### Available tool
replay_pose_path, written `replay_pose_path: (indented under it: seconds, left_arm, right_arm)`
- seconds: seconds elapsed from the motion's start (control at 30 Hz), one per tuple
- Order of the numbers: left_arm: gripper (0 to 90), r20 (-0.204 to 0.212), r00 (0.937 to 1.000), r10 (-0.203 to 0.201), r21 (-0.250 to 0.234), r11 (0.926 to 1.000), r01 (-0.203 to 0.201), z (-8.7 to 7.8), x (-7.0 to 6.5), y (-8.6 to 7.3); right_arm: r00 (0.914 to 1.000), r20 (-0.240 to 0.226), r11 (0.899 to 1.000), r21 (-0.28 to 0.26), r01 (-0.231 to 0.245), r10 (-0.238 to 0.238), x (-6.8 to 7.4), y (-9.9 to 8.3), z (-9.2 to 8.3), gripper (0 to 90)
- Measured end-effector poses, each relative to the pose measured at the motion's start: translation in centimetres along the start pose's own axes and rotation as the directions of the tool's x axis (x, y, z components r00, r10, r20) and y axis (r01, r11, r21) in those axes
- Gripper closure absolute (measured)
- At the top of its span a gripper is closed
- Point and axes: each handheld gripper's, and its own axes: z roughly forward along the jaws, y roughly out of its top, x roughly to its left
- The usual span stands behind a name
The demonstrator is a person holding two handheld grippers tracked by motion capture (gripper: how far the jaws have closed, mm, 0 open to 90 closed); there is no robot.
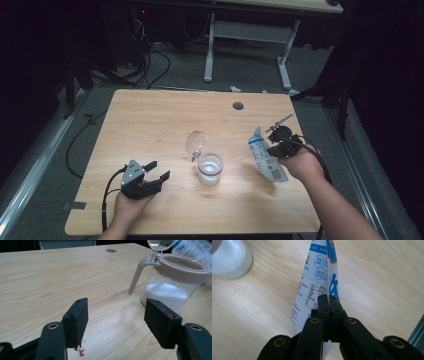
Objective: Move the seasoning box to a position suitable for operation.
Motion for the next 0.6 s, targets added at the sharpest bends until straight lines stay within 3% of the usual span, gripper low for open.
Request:
replay_pose_path:
  seconds: [0.1, 0.3, 0.37, 0.6]
  left_arm:
    - [36.3, -0.005, 1.0, 0.006, 0.013, 0.9999, -0.006, 0.0, 0.0, 0.0]
    - [39.5, 0.002, 0.9999, 0.013, 0.023, 0.9996, -0.013, 0.2, 0.3, -0.2]
    - [39.5, 0.001, 0.9999, 0.01, 0.029, 0.9995, -0.01, 0.2, 0.4, -0.3]
    - [38.6, 0.004, 1.0, 0.003, 0.033, 0.9995, -0.003, 0.3, 0.6, -0.3]
  right_arm:
    - [0.9997, 0.008, 0.997, -0.072, -0.023, 0.023, -0.2, -0.6, -0.8, 90.0]
    - [0.9981, 0.038, 0.982, -0.187, -0.04, 0.048, 0.0, -1.7, -1.7, 90.0]
    - [0.9976, 0.033, 0.971, -0.235, -0.052, 0.062, 0.1, -2.1, -1.7, 90.0]
    - [0.9957, 0.008, 0.943, -0.323, -0.084, 0.092, 0.6, -3.4, -1.1, 90.0]
